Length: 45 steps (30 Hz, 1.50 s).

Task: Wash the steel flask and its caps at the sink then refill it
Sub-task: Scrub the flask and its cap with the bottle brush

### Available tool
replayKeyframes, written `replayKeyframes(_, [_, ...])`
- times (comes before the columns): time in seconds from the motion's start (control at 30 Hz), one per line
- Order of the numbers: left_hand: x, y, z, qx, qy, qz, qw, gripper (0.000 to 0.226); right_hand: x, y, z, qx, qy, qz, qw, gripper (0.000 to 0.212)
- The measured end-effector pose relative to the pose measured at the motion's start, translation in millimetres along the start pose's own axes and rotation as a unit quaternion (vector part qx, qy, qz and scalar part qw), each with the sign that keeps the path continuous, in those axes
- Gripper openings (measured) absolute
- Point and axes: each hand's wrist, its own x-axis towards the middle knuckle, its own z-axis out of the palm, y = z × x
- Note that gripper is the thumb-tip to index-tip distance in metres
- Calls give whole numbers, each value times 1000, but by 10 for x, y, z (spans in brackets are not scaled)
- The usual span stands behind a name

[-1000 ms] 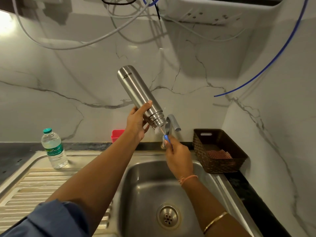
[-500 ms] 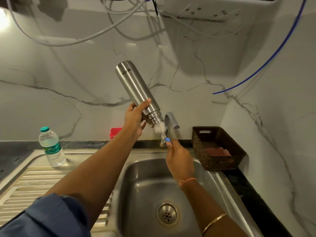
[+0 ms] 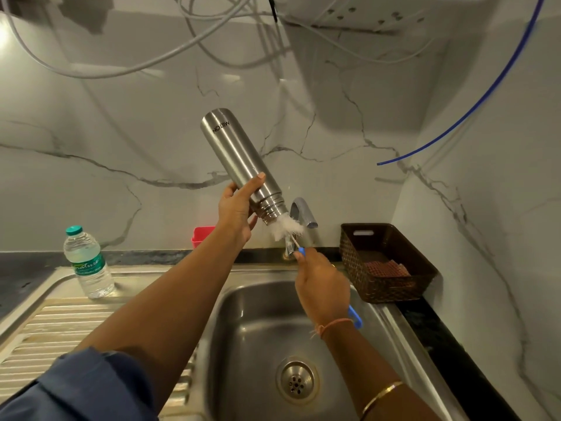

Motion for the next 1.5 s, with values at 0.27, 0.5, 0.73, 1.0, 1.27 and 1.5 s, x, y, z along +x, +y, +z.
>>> replayKeyframes(0.27, [60, 40, -120, -33, -10, -23, 999, 47, 94, 227, -107, 542, -266, 160, 781, 35])
replayKeyframes(0.5, [53, 76, -62, -16, 19, -9, 1000, 47, -28, -1, 17, -2, 39, -7, 999, 24])
replayKeyframes(0.73, [44, 221, -88, -37, -15, -20, 999, 57, 57, 197, -119, 550, -208, 140, 797, 25])
replayKeyframes(1.0, [11, 141, -70, 10, 12, 14, 1000, 62, -71, 76, 31, 106, -43, 67, 991, 26])
replayKeyframes(1.27, [55, 255, -82, -46, -1, -21, 999, 60, -80, 196, -53, 447, -137, 108, 877, 16])
replayKeyframes(1.5, [59, 216, -53, -14, 8, 14, 1000, 53, -123, 204, 65, 305, -100, 110, 941, 19])
